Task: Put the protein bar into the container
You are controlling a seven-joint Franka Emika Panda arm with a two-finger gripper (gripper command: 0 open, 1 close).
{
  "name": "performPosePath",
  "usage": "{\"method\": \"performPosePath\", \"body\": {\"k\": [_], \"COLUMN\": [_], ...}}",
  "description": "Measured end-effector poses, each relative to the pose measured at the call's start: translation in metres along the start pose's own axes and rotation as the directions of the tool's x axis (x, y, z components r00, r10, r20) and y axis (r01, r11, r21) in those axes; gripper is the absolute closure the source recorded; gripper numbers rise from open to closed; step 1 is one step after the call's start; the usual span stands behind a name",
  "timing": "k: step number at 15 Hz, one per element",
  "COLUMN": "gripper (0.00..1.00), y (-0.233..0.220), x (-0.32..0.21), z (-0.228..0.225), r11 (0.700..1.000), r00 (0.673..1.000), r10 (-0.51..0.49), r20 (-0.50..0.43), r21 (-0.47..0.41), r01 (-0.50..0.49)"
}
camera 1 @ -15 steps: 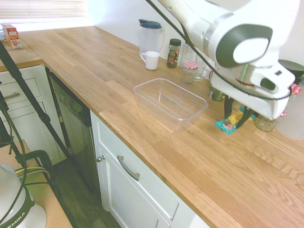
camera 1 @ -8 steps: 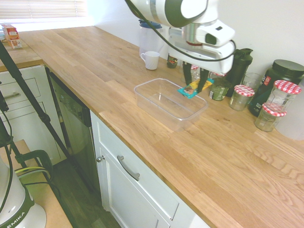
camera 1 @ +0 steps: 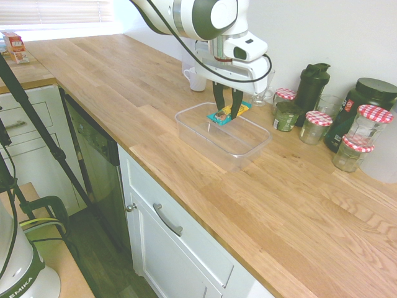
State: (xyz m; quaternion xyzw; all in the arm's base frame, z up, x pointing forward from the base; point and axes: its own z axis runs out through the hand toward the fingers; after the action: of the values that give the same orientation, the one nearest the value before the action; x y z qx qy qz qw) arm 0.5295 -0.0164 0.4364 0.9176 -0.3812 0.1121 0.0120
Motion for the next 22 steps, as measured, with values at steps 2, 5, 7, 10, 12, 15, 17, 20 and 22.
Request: {"method": "performPosePath", "body": {"k": [2,5,7,10,12,15,17,20,22], "gripper": [1.00,1.00,1.00,1.00,0.00,0.00,0.00,0.00,0.00], "y": [0.000,0.000,-0.001,-0.003,-0.003,-0.006,-0.006,-0.007,-0.007], "x": [0.002,0.005,0.006,0.005,0.006,0.006,0.007,0.007,0.008], "z": [0.013,0.034,0.048,0.065,0.071,0.068,0.068,0.068,0.066], "r11": [1.000,1.000,0.999,0.999,0.999,0.999,0.999,0.999,0.999], "r00": [1.000,1.000,1.000,1.000,1.000,1.000,1.000,1.000,1.000], "r10": [0.003,0.006,0.004,-0.001,0.002,-0.001,-0.002,-0.004,-0.003], "r20": [0.005,0.011,0.014,0.015,0.019,0.015,0.013,0.011,0.008], "r21": [-0.010,-0.027,-0.035,-0.047,-0.053,-0.049,-0.050,-0.050,-0.047], "r01": [-0.003,-0.006,-0.003,0.002,-0.001,0.002,0.003,0.005,0.003]}}
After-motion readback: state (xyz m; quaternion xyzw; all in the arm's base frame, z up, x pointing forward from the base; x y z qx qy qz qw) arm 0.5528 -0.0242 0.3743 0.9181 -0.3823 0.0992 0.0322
